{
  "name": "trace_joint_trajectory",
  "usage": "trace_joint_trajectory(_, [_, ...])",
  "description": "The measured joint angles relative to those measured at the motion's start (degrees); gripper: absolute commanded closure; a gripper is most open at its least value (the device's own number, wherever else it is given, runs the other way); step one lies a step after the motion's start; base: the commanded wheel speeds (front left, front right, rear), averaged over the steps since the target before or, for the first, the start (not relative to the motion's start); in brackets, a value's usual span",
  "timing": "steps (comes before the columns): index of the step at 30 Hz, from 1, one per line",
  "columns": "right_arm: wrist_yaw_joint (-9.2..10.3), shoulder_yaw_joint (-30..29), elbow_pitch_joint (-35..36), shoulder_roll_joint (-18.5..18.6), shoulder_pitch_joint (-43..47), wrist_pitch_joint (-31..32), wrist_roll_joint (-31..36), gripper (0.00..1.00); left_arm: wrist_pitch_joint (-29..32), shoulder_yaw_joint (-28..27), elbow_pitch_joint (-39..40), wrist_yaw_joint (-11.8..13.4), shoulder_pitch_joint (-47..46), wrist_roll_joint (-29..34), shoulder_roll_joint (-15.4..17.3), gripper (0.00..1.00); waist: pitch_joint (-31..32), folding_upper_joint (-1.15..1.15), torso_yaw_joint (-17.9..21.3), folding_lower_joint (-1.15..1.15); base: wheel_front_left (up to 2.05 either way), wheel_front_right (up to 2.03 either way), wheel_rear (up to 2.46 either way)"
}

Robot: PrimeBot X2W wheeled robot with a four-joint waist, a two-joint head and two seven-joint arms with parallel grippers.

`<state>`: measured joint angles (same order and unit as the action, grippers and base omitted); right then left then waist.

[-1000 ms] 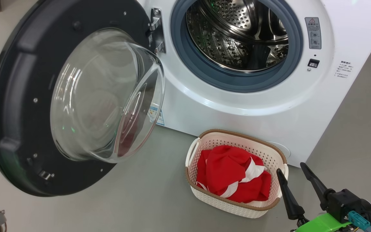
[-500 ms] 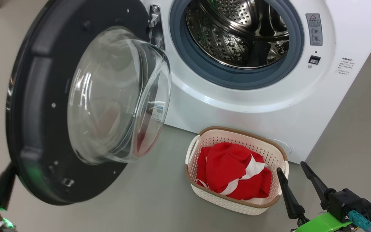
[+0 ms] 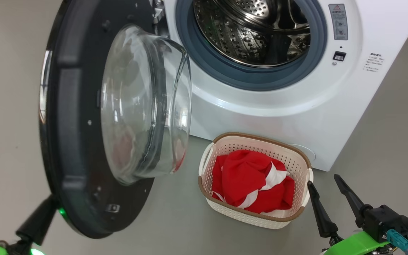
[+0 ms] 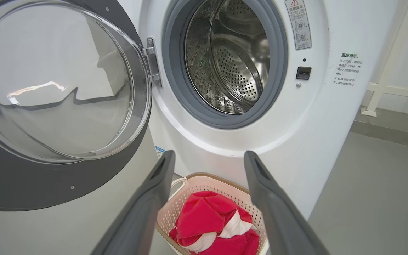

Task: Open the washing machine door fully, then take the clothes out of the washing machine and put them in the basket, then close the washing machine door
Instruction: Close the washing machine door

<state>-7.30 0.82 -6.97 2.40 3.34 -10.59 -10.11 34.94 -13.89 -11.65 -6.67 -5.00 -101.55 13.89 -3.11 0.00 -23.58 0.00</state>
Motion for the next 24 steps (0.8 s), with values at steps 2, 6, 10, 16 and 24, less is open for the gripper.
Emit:
trace_joint_trajectory(2, [0.0, -0.01, 0.03, 0.0, -0.22, 0.0, 0.07, 0.0, 1.03, 0.68, 1.48, -0.12, 0.86, -0.3, -0.37, 1.0, -0.24, 0.0, 0.41, 0.0, 0.0, 0.0, 0.0])
trace_joint_trajectory(6, [0.0, -0.07, 0.35, 0.0, -1.11, 0.0, 0.11, 0.0, 2.32, 1.57, 4.07, -0.35, 2.11, -0.34, -1.18, 1.0, -0.78, 0.0, 1.41, 0.0, 0.0, 0.0, 0.0])
trace_joint_trajectory(10, [0.0, -0.14, 0.63, 0.01, -1.51, -0.01, 0.14, 0.0, 3.9, 3.01, 6.66, -0.35, 2.85, -0.27, -2.15, 1.0, -1.42, 0.0, 3.16, 0.0, 0.0, 0.0, 0.0])
trace_joint_trajectory(16, [0.0, -0.2, 1.13, 0.01, -2.67, -0.1, 0.62, 0.0, 5.84, 4.39, 9.57, -0.35, 2.91, -0.24, -3.47, 1.0, -2.22, 0.0, 6.13, 0.0, 0.0, 0.0, 0.0])
trace_joint_trajectory(24, [0.0, -0.26, 1.14, 0.02, -3.27, -0.44, 0.6, 0.0, 7.83, 5.49, 11.84, -0.35, 2.87, 0.67, -4.45, 1.0, -3.22, 0.0, 11.21, 0.0, 0.0, 0.0, 0.0])
